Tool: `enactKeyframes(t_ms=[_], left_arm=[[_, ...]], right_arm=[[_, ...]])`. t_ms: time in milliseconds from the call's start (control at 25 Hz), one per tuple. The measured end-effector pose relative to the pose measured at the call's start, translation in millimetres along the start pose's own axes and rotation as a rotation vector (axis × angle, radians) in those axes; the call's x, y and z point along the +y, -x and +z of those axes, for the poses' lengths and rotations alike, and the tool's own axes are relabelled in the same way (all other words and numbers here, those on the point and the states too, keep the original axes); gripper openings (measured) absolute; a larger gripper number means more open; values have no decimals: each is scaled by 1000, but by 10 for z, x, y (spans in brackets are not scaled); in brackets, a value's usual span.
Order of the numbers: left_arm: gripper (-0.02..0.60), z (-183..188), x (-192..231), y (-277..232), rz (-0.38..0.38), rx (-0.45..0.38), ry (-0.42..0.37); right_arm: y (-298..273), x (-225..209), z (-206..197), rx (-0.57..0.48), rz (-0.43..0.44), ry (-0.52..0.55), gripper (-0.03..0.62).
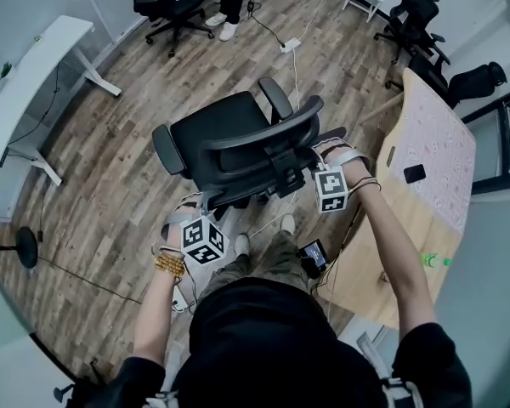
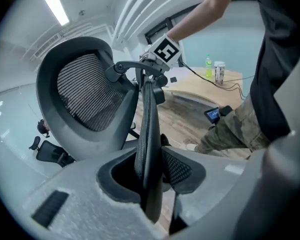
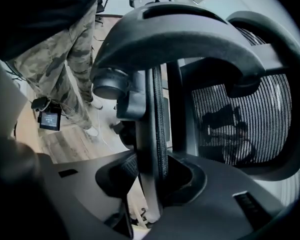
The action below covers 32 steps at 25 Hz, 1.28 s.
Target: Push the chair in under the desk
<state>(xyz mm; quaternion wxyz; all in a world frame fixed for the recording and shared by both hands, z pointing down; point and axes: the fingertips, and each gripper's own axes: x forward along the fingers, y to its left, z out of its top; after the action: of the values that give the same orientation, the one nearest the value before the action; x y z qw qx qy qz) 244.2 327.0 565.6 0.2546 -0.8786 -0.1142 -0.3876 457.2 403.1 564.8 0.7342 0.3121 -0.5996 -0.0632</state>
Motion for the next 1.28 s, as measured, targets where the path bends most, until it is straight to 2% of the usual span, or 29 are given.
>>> enactKeyframes(t_ms=[280,520,720,840,1280], left_arm=[[132,-424,66,158,47,112,-36],[126,-790,169,354,39,156,-30],[114,-1148,169,485,93,241,-34],[109,-1372,188,601,100,281,-12],[100,-1946,60,1044,144,335,76]], right_arm=[[-46,-23,567,-126,-25,74,110],[-79,-142,1027,-232,-50,80,97],[-117,-175,1405,-301,-55,95,91],[-144,-243,1653,-329,-40,114,87],[-219,-352,2415,-420,2,220,78]])
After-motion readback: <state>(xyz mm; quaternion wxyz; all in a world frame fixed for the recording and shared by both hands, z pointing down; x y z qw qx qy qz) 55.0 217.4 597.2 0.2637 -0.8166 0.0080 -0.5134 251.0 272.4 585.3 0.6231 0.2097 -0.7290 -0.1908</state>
